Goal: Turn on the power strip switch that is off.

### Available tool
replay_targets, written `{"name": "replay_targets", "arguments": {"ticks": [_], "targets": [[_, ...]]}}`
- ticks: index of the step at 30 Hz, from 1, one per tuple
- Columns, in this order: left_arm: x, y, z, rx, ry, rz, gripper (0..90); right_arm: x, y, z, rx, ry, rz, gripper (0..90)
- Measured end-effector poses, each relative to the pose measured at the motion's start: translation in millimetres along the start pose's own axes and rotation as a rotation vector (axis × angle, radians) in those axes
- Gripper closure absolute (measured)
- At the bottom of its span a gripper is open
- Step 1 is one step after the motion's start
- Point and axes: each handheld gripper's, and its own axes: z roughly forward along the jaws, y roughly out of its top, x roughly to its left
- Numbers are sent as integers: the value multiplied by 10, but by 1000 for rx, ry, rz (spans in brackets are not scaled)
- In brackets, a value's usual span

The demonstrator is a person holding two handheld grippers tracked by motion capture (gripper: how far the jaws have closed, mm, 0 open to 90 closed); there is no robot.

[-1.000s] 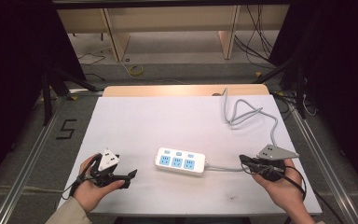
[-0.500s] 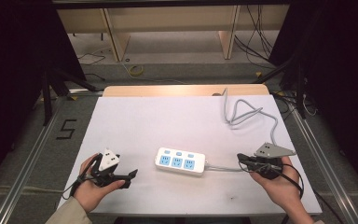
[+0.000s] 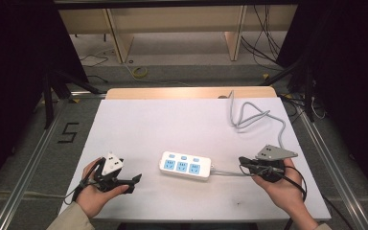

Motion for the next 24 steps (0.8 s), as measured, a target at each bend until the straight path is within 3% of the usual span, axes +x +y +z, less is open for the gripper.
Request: {"name": "replay_targets", "arguments": {"ticks": [24], "targets": [[-8, 7, 7, 3, 0, 3, 158, 67, 110, 123, 6, 27, -19, 900]]}}
